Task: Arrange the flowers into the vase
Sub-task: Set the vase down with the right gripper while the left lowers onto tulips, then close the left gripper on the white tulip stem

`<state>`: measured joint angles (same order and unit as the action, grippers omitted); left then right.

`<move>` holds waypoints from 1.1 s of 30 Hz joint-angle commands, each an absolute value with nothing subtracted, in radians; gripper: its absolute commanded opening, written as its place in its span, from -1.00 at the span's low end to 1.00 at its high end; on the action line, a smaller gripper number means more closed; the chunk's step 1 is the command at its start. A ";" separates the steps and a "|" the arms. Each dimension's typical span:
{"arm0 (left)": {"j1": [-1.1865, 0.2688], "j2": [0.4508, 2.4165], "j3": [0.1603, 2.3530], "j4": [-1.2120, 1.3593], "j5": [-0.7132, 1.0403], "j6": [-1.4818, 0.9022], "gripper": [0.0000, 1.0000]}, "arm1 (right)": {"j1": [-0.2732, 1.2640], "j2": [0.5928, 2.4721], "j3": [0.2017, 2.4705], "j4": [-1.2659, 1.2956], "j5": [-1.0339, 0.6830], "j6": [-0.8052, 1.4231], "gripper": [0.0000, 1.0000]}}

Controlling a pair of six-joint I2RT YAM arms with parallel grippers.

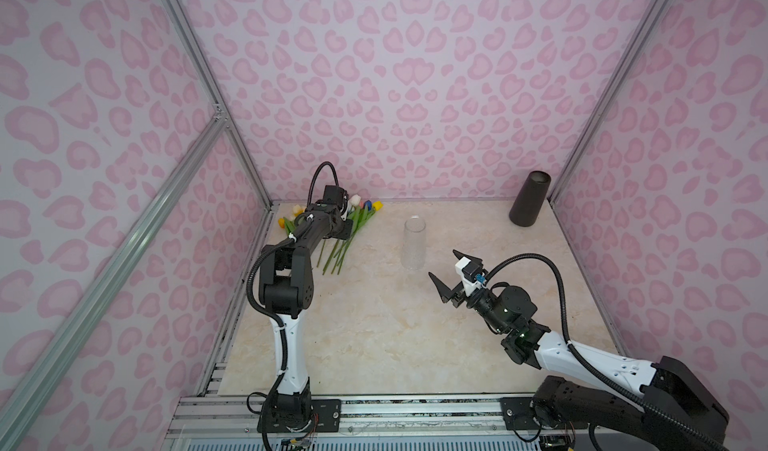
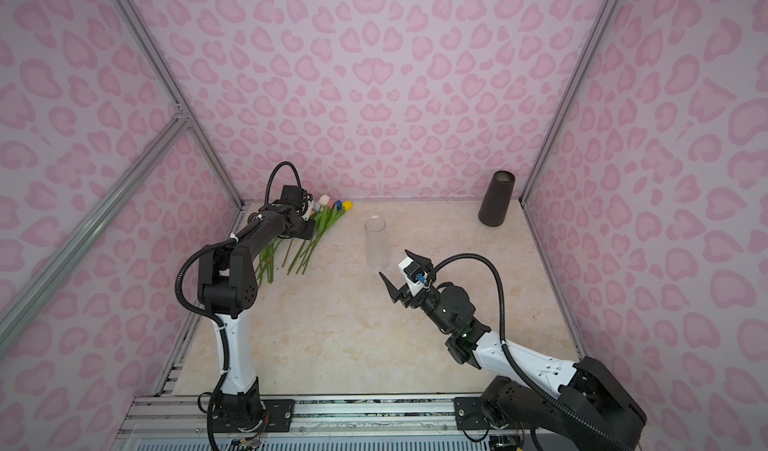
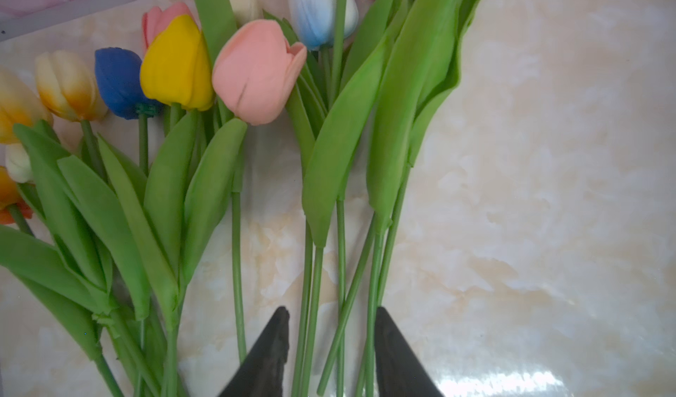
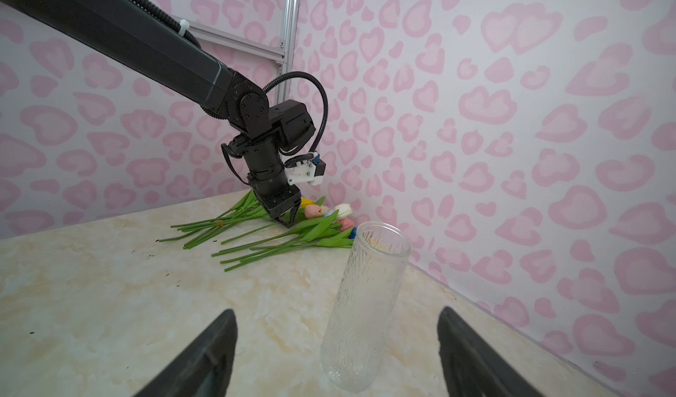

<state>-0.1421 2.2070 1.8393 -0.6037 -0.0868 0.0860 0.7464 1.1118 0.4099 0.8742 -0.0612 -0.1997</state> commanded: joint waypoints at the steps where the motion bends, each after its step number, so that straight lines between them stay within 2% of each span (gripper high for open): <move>1: -0.141 2.261 1.903 -0.669 -0.125 0.120 -0.19 | 0.749 1.118 0.386 0.986 -0.062 -0.211 0.70; 15: -0.141 2.417 2.060 -0.736 -0.136 0.140 -0.25 | 0.755 1.140 0.349 1.011 -0.065 -0.176 0.73; 17: -0.141 2.426 2.062 -0.737 -0.135 0.140 -0.39 | 0.755 1.137 0.354 0.996 -0.053 -0.181 0.73; 22: -0.141 2.438 2.065 -0.739 -0.127 0.141 -0.41 | 0.755 1.125 0.350 0.997 -0.042 -0.187 0.74; 24: -0.140 2.432 2.065 -0.742 -0.126 0.133 -0.55 | 0.755 1.121 0.348 0.997 -0.040 -0.188 0.75; 26: -0.143 2.420 2.063 -0.744 -0.122 0.127 -0.56 | 0.755 1.120 0.345 0.997 -0.039 -0.186 0.75; 29: -0.145 2.398 2.061 -0.747 -0.118 0.119 -0.77 | 0.756 1.121 0.341 0.999 -0.033 -0.188 0.75; 33: -0.153 2.373 2.054 -0.747 -0.128 0.121 -0.78 | 0.756 1.120 0.342 0.999 -0.022 -0.192 0.75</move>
